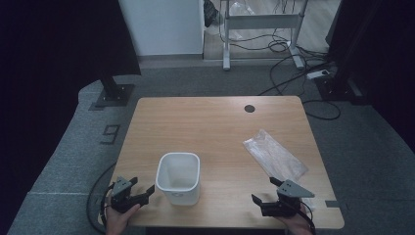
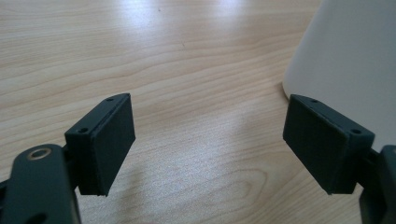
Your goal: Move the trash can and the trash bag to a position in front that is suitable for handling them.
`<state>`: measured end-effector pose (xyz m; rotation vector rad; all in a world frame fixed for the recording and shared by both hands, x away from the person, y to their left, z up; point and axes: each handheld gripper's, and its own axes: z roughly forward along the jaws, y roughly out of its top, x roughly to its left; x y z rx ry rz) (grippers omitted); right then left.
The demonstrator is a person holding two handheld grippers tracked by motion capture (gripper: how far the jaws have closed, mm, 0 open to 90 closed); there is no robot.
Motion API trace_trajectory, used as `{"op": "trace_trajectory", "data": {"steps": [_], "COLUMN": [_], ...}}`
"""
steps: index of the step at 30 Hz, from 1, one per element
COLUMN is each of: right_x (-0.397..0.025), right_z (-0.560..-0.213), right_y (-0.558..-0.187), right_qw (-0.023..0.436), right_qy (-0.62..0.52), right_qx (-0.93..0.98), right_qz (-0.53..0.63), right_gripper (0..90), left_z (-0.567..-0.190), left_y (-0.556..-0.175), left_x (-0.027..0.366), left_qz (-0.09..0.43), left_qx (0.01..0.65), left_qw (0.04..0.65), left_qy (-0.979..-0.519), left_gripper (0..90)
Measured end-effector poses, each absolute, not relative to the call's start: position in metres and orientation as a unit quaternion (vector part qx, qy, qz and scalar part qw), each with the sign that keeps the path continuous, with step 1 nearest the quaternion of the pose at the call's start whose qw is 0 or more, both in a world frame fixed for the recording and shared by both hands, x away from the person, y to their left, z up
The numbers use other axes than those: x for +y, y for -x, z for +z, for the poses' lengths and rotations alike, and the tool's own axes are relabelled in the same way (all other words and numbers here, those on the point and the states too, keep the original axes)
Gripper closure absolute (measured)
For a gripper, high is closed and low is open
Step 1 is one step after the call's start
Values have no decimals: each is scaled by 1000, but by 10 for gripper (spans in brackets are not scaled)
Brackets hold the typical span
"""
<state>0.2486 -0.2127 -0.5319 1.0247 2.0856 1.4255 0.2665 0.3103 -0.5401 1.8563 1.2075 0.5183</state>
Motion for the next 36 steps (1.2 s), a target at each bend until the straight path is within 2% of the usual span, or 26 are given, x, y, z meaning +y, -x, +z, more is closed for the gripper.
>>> {"op": "trace_trajectory", "data": {"steps": [6, 16, 36], "right_x": [-224, -221, -228], "right_z": [-536, -540, -538], "right_y": [-253, -247, -238], "right_qw": [208, 215, 232], "right_qy": [-405, -402, -415], "right_qx": [733, 740, 731], "right_qz": [506, 495, 489], "right_gripper": [41, 47, 56], "left_z": [-536, -533, -519], "left_y": [-257, -217, -244], "left_x": [316, 308, 237], "left_qz": [189, 186, 177], "left_qx": [453, 398, 328], "left_qw": [456, 445, 450], "left_qy": [-742, -781, -812], "left_gripper": [148, 144, 142]}}
